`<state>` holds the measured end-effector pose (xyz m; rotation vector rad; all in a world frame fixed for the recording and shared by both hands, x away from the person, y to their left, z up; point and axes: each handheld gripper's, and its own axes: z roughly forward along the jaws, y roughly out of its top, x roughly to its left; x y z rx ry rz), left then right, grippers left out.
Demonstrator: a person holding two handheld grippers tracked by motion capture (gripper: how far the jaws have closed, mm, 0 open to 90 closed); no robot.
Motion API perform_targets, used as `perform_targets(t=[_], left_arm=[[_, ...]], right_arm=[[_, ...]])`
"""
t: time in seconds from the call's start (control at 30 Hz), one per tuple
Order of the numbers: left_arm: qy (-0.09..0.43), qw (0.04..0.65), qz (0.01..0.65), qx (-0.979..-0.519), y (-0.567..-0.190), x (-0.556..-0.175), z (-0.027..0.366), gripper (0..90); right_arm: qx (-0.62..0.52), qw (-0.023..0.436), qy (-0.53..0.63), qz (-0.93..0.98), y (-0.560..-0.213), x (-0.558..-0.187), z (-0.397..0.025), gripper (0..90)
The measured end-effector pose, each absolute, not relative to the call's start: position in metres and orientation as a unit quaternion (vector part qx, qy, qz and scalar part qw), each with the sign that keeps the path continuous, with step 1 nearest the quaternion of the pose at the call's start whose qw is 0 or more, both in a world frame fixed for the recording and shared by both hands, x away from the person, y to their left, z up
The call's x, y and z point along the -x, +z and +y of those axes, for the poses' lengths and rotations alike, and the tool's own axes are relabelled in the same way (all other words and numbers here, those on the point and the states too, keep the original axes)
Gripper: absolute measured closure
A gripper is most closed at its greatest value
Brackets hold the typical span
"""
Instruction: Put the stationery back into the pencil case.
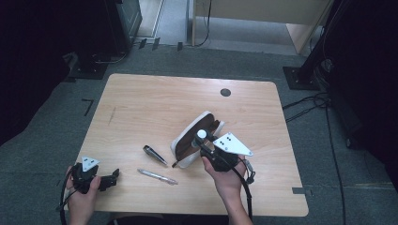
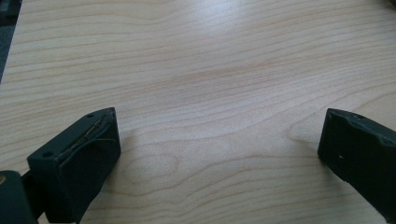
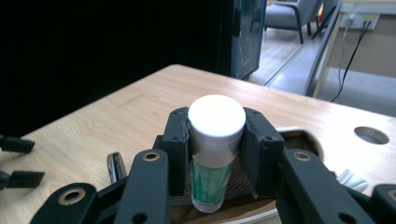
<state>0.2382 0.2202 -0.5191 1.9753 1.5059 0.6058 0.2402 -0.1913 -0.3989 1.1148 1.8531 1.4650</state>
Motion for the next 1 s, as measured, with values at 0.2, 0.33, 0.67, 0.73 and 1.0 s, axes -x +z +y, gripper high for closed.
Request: perform_targets(t=[0.2, 0.33, 0.67, 0.73, 1.0], left_arm=[[0.227, 0.289, 0.564, -0.739, -0.519, -0.238, 0.220, 0.0], [0.227, 0.289, 0.564, -0.739, -0.519, -0.238, 0.220, 0.0], [0.227, 0.289, 0.564, -0.739, -0.519, -0.238, 0.220, 0.0], [0.227, 0.291, 0.563, -0.739, -0.519, -0.238, 0.220, 0.0], [0.226, 0.291, 0.562, -0.740, -0.519, -0.239, 0.220, 0.0]], right_arm=[[-0.415, 0.244, 0.524, 0.703, -0.413, -0.248, -0.183, 65.6], [-0.416, 0.234, 0.513, 0.713, -0.421, -0.252, -0.179, 65.5], [-0.430, 0.213, 0.491, 0.727, -0.431, -0.266, -0.176, 64.9], [-0.433, 0.212, 0.493, 0.724, -0.431, -0.267, -0.178, 65.4], [-0.442, 0.226, 0.487, 0.718, -0.431, -0.271, -0.186, 68.7]])
